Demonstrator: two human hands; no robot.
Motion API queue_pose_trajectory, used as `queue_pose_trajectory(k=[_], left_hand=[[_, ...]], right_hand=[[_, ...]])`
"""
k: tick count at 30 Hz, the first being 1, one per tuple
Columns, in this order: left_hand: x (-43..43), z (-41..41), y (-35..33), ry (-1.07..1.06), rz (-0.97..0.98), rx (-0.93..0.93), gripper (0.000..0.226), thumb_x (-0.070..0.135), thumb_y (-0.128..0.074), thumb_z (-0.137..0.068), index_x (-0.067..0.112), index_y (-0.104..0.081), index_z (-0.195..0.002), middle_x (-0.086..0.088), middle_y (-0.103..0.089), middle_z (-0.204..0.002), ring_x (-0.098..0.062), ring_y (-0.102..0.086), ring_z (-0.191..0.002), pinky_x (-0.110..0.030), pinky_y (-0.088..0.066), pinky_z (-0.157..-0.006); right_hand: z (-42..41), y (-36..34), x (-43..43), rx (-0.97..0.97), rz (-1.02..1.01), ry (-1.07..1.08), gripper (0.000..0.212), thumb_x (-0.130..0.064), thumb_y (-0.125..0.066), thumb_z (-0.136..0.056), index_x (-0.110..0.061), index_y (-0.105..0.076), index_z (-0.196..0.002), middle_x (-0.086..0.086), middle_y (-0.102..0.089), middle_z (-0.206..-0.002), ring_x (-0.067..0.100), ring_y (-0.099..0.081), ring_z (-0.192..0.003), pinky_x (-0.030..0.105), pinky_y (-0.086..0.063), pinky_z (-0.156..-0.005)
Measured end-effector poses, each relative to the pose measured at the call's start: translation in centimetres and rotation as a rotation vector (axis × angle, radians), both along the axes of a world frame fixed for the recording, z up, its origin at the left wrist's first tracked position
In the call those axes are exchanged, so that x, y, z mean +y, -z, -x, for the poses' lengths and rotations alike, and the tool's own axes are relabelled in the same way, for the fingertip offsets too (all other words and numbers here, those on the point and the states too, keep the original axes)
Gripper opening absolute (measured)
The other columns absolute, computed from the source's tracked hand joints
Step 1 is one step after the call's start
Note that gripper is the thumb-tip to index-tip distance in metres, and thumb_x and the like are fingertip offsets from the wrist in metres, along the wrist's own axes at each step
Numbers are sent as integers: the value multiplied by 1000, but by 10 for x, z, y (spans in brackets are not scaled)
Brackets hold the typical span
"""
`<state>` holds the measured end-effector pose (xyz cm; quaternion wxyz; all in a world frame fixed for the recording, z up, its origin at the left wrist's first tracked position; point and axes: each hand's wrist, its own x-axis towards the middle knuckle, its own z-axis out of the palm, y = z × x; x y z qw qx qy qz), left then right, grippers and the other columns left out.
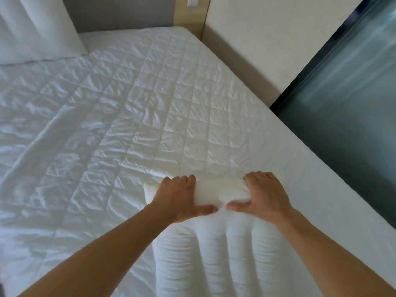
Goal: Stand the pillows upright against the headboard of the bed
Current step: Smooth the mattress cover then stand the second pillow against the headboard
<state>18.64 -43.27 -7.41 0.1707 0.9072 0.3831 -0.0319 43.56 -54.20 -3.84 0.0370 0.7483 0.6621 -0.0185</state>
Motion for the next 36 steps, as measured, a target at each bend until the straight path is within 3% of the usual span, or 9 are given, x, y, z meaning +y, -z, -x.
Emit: queue_pose_trajectory(k=[3, 9, 12, 16, 21, 24, 29, 36], left_hand=[[-22, 17, -35, 10, -37, -49, 90, 104, -35, -63, 22, -44, -100, 5, -60, -96, -20, -59, -87, -37, -43, -87], [-77, 57, -130, -18, -143, -151, 85, 101, -39, -68, 22, -47, -99, 7, -62, -93, -20, -60, -84, -33, -41, -84], [-108, 80, -194, -25, -229, -227, 81, 99, -40, -69, 23, -46, -94, 7, -62, -87, -19, -59, -77, -35, -45, -85], [-160, 112, -288, -52, -324, -271, 82, 98, -41, -70, 22, -51, -99, 8, -64, -91, -20, -62, -83, -32, -35, -76], [-213, 158, -371, -26, -536, -460, 74, 95, -49, -71, 22, -48, -78, 8, -57, -65, -19, -55, -55, -35, -46, -61], [-230, 185, -409, 19, -665, -538, 69, 87, -54, -76, 18, -47, -75, 5, -52, -62, -21, -52, -53, -36, -45, -58], [-218, 225, -465, 33, -841, -588, 68, 83, -58, -79, 16, -49, -76, 1, -53, -63, -24, -52, -54, -39, -44, -59], [-136, 298, -528, 88, -999, -618, 68, 79, -65, -76, 13, -54, -84, -4, -62, -72, -29, -58, -60, -38, -43, -63]], right_hand=[[17, -30, -29, -29, -143, -30, 85, -98, -51, -62, -16, -59, -84, -5, -56, -74, 23, -56, -69, 38, -48, -78], [56, -115, -80, -64, -385, -99, 87, -96, -50, -69, -11, -63, -82, -1, -61, -71, 25, -59, -65, 39, -46, -74], [75, -177, -108, -75, -457, -110, 89, -98, -49, -67, -12, -63, -81, -1, -61, -71, 25, -59, -65, 39, -45, -75], [102, -262, -152, -78, -585, -132, 90, -98, -50, -66, -12, -66, -85, -1, -65, -77, 27, -63, -71, 37, -40, -83], [138, -349, -199, -111, -762, -203, 86, -96, -56, -66, -12, -67, -84, 0, -66, -79, 27, -63, -73, 39, -44, -82], [161, -383, -213, -134, -927, -263, 84, -90, -65, -66, -8, -69, -82, 3, -68, -79, 29, -65, -72, 43, -47, -81], [199, -430, -194, -196, -1135, -294, 84, -87, -69, -67, -4, -70, -79, 7, -68, -77, 30, -66, -71, 44, -47, -79], [273, -482, -118, -311, -1323, -294, 80, -83, -71, -70, -4, -67, -80, 8, -67, -76, 30, -65, -72, 43, -45, -79]])
